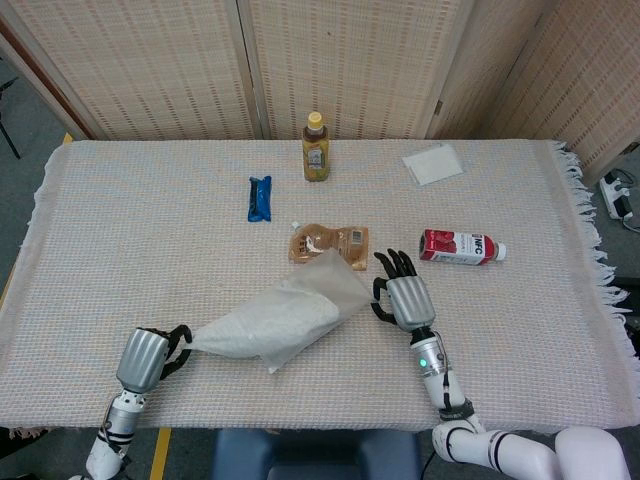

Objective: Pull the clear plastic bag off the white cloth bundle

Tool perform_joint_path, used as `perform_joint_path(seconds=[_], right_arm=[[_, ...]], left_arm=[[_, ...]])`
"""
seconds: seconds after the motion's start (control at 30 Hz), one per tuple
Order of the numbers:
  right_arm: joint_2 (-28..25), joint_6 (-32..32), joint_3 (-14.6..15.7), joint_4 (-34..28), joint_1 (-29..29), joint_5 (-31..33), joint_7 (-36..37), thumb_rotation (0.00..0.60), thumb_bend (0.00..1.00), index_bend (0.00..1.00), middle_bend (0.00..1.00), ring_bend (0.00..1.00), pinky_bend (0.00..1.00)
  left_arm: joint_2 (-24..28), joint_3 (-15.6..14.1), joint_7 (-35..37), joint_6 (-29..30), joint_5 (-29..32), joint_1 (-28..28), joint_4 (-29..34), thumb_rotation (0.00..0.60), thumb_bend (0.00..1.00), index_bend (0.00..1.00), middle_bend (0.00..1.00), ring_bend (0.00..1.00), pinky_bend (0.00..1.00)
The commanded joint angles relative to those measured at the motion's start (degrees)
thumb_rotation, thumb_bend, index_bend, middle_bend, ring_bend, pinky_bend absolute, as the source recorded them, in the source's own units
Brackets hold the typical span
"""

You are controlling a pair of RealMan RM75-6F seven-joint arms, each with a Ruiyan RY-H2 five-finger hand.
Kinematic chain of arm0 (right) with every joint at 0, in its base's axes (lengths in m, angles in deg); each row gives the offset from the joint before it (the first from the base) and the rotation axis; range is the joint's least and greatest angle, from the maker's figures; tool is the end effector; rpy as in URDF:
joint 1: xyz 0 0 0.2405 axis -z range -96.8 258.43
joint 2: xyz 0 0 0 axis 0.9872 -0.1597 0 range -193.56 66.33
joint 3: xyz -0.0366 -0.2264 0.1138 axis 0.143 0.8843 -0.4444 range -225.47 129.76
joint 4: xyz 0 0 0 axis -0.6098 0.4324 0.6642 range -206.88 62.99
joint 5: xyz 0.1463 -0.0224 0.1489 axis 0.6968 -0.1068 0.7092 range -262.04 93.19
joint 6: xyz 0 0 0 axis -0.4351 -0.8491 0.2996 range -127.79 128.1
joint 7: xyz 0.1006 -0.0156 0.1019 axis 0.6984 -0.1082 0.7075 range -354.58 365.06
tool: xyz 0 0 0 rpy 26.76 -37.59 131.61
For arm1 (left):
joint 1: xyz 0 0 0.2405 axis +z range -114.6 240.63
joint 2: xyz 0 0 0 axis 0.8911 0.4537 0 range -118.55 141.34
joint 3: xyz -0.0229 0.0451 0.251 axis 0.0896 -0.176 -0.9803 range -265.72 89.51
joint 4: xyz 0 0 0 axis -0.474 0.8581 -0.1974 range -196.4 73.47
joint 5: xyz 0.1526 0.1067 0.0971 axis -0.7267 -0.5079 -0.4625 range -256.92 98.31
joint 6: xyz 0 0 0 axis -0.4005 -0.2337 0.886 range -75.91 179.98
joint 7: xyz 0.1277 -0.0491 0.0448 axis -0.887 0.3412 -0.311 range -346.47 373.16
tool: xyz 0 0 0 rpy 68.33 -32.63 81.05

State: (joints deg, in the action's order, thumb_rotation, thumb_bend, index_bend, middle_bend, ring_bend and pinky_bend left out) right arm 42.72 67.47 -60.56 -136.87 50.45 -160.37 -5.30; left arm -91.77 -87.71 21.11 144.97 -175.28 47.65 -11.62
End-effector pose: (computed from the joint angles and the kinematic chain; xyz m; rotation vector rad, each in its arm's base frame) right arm -0.1938 -0.3171 -0.0565 1.5698 -0.9814 1.0714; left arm -0.2782 0.2259 -0.0042 -1.5602 -0.7102 -1.2477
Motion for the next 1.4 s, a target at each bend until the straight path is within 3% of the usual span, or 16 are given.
perform_joint_path(seconds=[0.03,0.5,0.57,0.63,0.67,0.7,0.77,0.83,0.9,0.97,1.03,1.17,1.27,1.4], right_arm=[[-2.8,0.7,0.3,-1.4,1.7,0.9,0.0,0.600,0.51,0.64,0.11,0.00,0.00],[-11.1,2.6,1.5,-2.5,6.4,2.0,2.9,0.600,0.51,0.63,0.11,0.00,0.00],[-11.9,1.8,2.1,-3.3,6.4,1.5,4.9,0.600,0.49,0.58,0.10,0.00,0.00],[-12.7,1.4,2.7,-3.9,6.5,0.4,6.6,0.600,0.36,0.38,0.06,0.00,0.00],[-13.4,1.1,3.3,-4.3,6.5,-0.1,6.5,0.600,0.31,0.30,0.05,0.00,0.00],[-14.1,0.8,3.6,-4.9,6.6,-0.1,5.8,0.600,0.24,0.15,0.02,0.00,0.00],[-16.4,0.5,4.1,-7.9,7.0,0.0,4.0,0.600,0.16,0.02,0.00,0.00,0.00],[-18.7,1.7,4.7,-11.0,7.7,-1.1,3.9,0.600,0.12,0.00,0.00,0.00,0.00],[-21.3,4.8,6.0,-13.9,9.0,-4.5,5.1,0.600,0.10,0.00,0.00,0.00,0.00],[-24.7,7.8,7.8,-16.6,10.8,-7.2,3.1,0.600,0.08,0.00,0.00,0.00,0.00],[-28.4,10.8,9.3,-20.1,12.9,-8.6,-0.8,0.600,0.07,0.00,0.00,0.00,0.00],[-34.1,16.0,11.4,-26.4,17.7,-8.2,-10.5,0.600,0.07,0.00,0.00,0.00,0.00],[-35.4,20.5,12.6,-28.7,21.4,-8.1,-13.7,0.600,0.07,0.00,0.00,0.00,0.00],[-35.8,24.7,13.9,-27.4,24.6,-10.3,-11.0,0.600,0.07,0.00,0.00,0.00,0.00]], left_arm=[[1.8,0.6,0.6,0.4,1.0,0.6,-0.9,0.600,0.59,0.70,1.00,1.00,1.00],[6.1,4.3,4.6,-2.1,7.0,1.5,-3.4,0.600,0.58,0.69,1.00,1.00,1.00],[7.0,3.8,5.2,-4.0,7.2,1.2,-1.8,0.600,0.49,0.58,1.00,1.00,1.00],[8.4,3.1,4.8,-5.9,7.2,1.0,1.3,0.599,0.31,0.30,0.99,1.00,1.00],[9.6,2.8,4.2,-6.8,7.1,0.7,4.0,0.588,0.26,0.21,0.97,0.99,1.00],[10.6,2.7,3.9,-7.1,6.8,0.5,6.2,0.562,0.21,0.09,0.89,0.96,1.00],[13.4,2.3,3.5,-8.4,6.7,0.2,11.9,0.508,0.17,0.01,0.73,0.85,0.96],[16.7,1.7,1.9,-10.0,6.8,0.0,17.5,0.474,0.15,0.00,0.58,0.67,0.79],[21.0,1.1,-1.3,-11.4,7.1,0.1,24.1,0.456,0.14,0.00,0.40,0.42,0.48],[26.6,0.1,-6.5,-14.2,9.0,0.4,31.8,0.459,0.14,0.00,0.28,0.27,0.33],[33.2,-1.0,-12.7,-18.1,12.6,0.6,40.6,0.457,0.14,0.00,0.17,0.17,0.26],[40.7,-1.3,-21.5,-19.2,19.9,2.4,51.6,0.465,0.14,0.02,0.12,0.10,0.20],[40.4,-1.7,-24.3,-12.6,19.5,5.9,52.8,0.468,0.15,0.09,0.12,0.08,0.18],[38.5,-2.3,-24.6,-5.0,16.3,10.0,51.1,0.468,0.15,0.15,0.11,0.06,0.17]])
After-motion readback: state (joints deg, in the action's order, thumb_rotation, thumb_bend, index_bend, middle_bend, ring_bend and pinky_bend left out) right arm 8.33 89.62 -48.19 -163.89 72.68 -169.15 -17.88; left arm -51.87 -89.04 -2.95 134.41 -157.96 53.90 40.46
